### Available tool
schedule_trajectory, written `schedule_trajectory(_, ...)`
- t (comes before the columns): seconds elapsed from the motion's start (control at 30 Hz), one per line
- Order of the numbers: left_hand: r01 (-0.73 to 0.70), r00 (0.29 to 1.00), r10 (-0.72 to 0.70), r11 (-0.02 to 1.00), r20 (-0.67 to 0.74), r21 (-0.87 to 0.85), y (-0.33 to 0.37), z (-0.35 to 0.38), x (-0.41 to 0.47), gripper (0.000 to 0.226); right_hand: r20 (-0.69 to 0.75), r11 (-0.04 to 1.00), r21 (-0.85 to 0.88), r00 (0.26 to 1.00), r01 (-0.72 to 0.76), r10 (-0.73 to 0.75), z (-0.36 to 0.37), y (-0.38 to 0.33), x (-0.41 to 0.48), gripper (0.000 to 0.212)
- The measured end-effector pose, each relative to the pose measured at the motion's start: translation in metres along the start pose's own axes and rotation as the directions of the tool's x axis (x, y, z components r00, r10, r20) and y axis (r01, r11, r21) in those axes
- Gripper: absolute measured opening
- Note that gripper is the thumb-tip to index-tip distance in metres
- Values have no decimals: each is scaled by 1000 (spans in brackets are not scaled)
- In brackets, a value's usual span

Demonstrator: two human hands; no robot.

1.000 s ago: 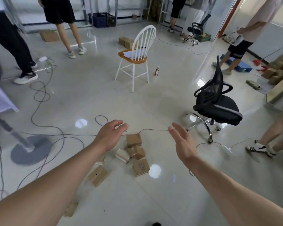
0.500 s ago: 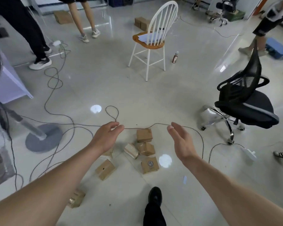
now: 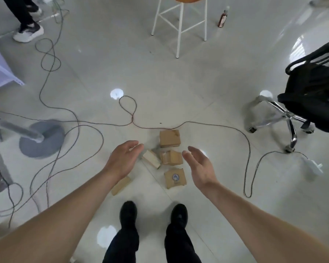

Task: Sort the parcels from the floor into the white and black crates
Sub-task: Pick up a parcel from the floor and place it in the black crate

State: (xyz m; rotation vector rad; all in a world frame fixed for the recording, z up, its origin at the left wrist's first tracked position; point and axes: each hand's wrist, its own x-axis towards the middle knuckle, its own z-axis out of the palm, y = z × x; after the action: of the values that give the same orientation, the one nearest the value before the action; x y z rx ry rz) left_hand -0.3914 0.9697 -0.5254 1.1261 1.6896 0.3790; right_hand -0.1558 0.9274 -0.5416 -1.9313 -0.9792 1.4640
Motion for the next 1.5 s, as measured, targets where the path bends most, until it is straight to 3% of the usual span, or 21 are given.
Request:
schedule_trajectory(0.1,31,999,-32,999,27,25,-20,14,45,70,36,998,1,997,-70,70,20,21,28,73)
schedule_trajectory(0.23,47,998,-49,998,43,52,-67,42,114,56,27,989,12,988,-149,149,53,64,78,97)
schedule_trajectory(0.3,56,998,-59,995,37,76,-97,56,151,56,31,983,-12,983,-183,183,72,87,105,86)
schedule_trajectory(0.37,66,997,-70,993,42,97,-125,69,185,57,29,977,-36,977,-209,210,94,110,132,57)
schedule_trajectory(0.4,68,996,-73,992,43,107,-139,75,202,59,34,978,-50,979,-201,203,105,124,147,57)
schedule_trajectory(0.47,73,995,-80,990,51,121,-169,89,235,67,43,977,-54,978,-204,206,129,157,178,80)
schedule_trajectory(0.53,84,993,-94,988,73,129,-200,102,267,65,55,972,-81,972,-222,227,152,183,206,90)
schedule_trajectory(0.9,134,981,-159,970,112,203,-317,175,401,81,86,931,-96,929,-353,361,236,313,337,62)
schedule_trajectory(1.07,151,972,-178,974,155,170,-348,193,424,65,65,919,-19,917,-393,393,253,337,362,57)
schedule_trajectory(1.13,107,984,-125,984,127,142,-357,193,426,52,26,926,0,926,-377,377,259,342,363,56)
schedule_trajectory(1.23,57,995,-68,988,71,143,-365,182,421,40,-17,938,2,938,-346,346,262,347,355,70)
schedule_trajectory(1.4,122,971,-137,989,194,87,-375,168,419,26,-11,905,57,906,-422,423,265,357,361,55)
schedule_trajectory(1.5,252,956,-243,967,165,-38,-386,172,416,29,28,879,95,884,-468,467,271,362,366,53)
